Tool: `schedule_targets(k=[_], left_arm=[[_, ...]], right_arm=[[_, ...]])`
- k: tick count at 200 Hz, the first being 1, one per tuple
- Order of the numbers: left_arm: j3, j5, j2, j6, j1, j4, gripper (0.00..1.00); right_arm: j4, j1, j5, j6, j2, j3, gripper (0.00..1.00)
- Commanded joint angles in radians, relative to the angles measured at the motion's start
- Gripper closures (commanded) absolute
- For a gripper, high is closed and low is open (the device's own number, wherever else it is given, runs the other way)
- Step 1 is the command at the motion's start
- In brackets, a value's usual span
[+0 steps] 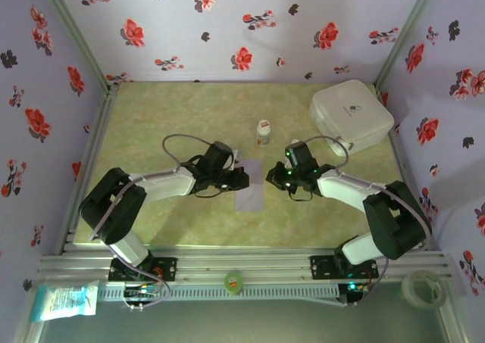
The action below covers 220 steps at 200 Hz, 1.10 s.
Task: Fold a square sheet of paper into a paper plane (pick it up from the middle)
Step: Turn over the paper at the center of the table.
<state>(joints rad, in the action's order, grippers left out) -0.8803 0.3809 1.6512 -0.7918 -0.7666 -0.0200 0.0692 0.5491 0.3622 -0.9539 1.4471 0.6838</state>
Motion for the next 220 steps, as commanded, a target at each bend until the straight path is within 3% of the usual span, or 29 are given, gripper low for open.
schedule_targets(k=[1,84,220], left_arm=[[-0.028,-0.002,0.048,0.071,0.02,0.085,0.95],[-0.013,-0.027,0.135,0.116,0.029,0.113,0.96],[0.047,-0.024,0.15,0.072,0.029,0.045,0.97]], right_arm=[[0.086,0.039,-0.033,-0.023,-0.031,-0.012,0.88],[0.061,0.129,-0.023,-0.106,-0.022,-0.046,0.7],[0.093,0.176,-0.007,-0.085,0.106,0.01,0.7]])
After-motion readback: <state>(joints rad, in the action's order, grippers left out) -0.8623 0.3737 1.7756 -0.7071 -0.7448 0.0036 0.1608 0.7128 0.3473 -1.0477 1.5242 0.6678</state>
